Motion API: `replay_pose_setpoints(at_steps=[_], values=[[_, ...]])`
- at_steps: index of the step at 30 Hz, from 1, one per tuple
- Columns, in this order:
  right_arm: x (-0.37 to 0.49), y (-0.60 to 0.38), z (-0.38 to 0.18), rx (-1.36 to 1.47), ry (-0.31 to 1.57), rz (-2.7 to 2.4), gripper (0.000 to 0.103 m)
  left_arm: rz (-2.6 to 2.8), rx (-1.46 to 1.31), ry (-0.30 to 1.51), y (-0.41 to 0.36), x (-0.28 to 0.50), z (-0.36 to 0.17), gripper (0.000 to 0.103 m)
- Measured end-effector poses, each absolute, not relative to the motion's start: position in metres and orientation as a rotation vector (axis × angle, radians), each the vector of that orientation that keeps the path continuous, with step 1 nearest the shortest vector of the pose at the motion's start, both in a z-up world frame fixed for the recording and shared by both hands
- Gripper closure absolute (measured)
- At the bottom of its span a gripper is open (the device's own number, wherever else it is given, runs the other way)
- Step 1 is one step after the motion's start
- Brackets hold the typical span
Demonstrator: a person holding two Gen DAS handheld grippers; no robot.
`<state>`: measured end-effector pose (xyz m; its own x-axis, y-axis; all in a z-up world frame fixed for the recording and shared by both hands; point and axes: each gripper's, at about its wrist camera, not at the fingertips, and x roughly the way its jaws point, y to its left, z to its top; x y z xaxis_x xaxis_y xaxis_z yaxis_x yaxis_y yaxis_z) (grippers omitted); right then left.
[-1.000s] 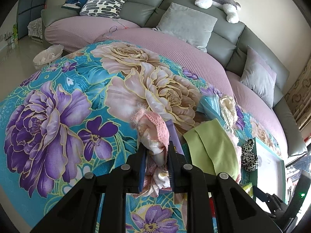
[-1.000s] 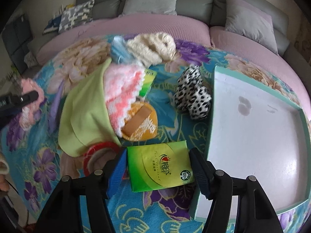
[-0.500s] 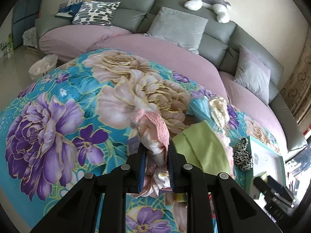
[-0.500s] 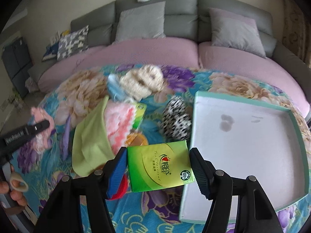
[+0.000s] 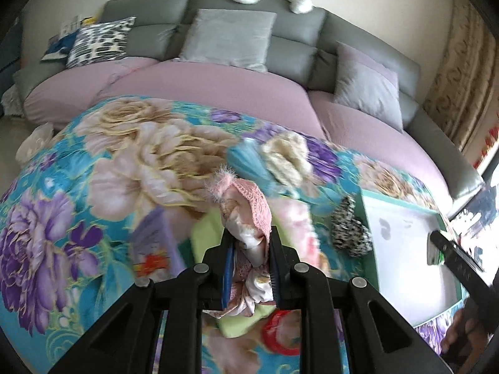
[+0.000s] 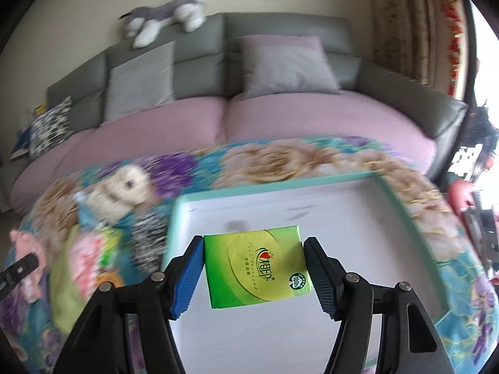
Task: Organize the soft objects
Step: 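Lower the tissue pack into the tray and open the right tool while the left tool drops the scrunchie there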
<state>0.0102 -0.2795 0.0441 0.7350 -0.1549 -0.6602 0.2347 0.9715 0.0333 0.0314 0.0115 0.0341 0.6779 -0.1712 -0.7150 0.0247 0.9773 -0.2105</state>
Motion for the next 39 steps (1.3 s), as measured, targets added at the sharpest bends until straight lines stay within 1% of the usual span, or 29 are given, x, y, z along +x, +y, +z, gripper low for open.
replay_pose_setpoints(at_steps=[5, 12, 20, 28, 39], values=[[0.006, -0.313, 0.047, 0.121, 0.671, -0.327, 0.036, -0.155, -0.127, 0.833, -0.020, 0.037, 0.039, 0.083], [-0.001, -0.348, 0.045, 0.140, 0.648, -0.463, 0.036, -0.264, -0.038, 0.813, -0.071, 0.041, 0.062, 0.083], [-0.001, -0.361, 0.040, 0.153, 0.658, -0.495, 0.036, -0.433, 0.064, 0.772, -0.143, 0.050, 0.077, 0.083], [-0.003, -0.376, 0.033, 0.177, 0.684, -0.540, 0.036, -0.531, 0.077, 0.834, -0.203, 0.070, 0.045, 0.083], [-0.002, -0.384, 0.027, 0.206, 0.714, -0.549, 0.035, -0.569, 0.121, 0.861, -0.236, 0.076, 0.017, 0.082]])
